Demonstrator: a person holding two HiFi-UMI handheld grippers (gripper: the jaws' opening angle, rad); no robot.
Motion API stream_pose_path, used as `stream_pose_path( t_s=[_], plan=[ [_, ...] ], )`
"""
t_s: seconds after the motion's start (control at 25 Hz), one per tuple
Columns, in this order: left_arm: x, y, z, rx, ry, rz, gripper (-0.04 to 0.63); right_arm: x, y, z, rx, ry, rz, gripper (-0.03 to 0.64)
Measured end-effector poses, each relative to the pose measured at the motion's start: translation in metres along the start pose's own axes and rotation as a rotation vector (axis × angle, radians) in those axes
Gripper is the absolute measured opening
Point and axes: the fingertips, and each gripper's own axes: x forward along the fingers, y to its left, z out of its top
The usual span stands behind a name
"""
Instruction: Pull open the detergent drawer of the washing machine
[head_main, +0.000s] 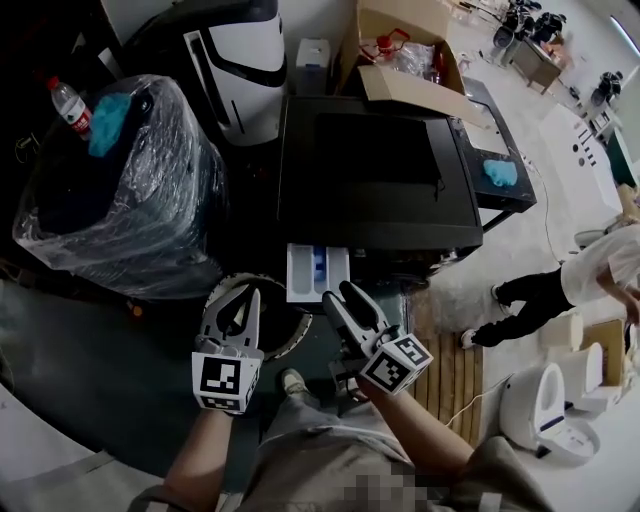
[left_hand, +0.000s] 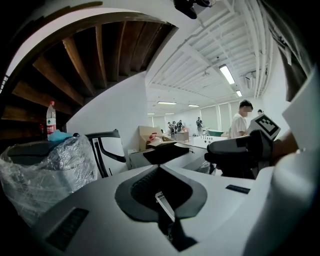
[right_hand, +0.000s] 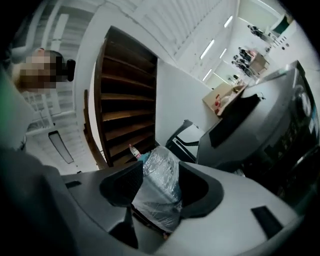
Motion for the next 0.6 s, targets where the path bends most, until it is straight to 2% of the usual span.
stream_pose_path(
  t_s=[0.48,0.6],
  plan=[
    [-0.007,0.023,0.064,0.06,-0.074,0.083,0.015,0.015,0.049,0.093,-0.551,0.047,0.032,0.143],
    [-0.01,0.025,0.083,0.074,-0.093,0.096,0.015,0.015,0.063,0.113,-0.636,0.025,0.054,0.133]
  ],
)
